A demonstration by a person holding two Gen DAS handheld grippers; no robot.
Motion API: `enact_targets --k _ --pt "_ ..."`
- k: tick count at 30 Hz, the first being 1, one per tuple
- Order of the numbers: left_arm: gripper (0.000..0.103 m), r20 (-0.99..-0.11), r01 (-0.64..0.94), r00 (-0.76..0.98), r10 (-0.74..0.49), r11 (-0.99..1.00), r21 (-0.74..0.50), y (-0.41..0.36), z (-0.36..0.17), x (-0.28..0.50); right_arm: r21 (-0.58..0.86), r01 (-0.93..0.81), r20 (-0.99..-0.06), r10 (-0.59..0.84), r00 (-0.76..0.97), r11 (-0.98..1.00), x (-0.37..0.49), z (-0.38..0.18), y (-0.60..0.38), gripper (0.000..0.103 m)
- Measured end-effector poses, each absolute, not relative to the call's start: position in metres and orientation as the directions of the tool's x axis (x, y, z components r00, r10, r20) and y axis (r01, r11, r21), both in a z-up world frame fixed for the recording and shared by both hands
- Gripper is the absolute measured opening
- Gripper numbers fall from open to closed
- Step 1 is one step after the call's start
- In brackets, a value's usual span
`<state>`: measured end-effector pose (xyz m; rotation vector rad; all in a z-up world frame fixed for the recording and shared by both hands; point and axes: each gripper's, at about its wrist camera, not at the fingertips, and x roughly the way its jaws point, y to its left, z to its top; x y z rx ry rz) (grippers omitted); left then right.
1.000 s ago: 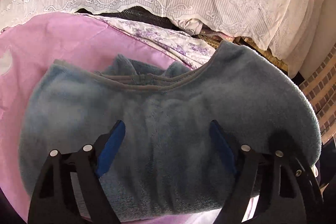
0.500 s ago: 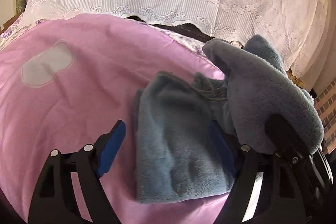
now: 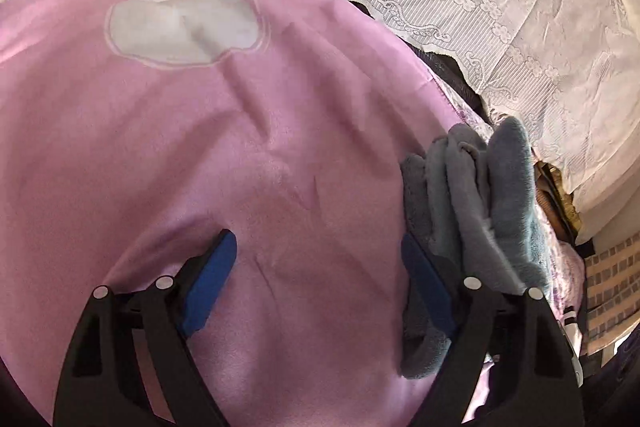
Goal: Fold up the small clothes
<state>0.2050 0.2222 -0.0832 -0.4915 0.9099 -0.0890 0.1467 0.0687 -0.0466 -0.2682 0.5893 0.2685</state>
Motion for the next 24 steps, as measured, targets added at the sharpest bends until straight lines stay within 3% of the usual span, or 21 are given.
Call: enact_targets --k 3,5,7,17,24 --pt "0.082 -0.735 -0.103 0.623 -0.268 0.903 -0.417 0.216 -0.075 0.205 -0.338 -0.334 -0.552 0.103 0.827 0.880 0.137 -0.061 0.092 0.036" --pt "0.082 -0.731 -0.103 0.633 -0.255 0.908 -0.406 0.218 -0.071 0.206 -0.367 -0.371 -0.546 0.126 0.828 0.853 0.128 -0.061 0.100 0.060" --pt "0.083 -0.728 -0.111 0.638 -0.250 0.906 -0.408 0.219 -0.068 0.206 -0.367 -0.401 -0.538 0.160 0.828 0.839 0.120 -0.060 0.102 0.063" --pt "0.083 -0.690 -0.085 0.683 -0.240 0.912 -0.401 0.224 -0.038 0.191 -0.291 -0.515 -0.471 0.348 0.810 0.806 0.075 -0.014 0.053 0.059" --pt "0.088 -0.627 0.045 0.714 -0.312 0.914 -0.404 0.179 0.017 0.197 0.004 -0.442 -0.453 0.395 0.799 0.897 0.103 0.027 -0.032 0.026"
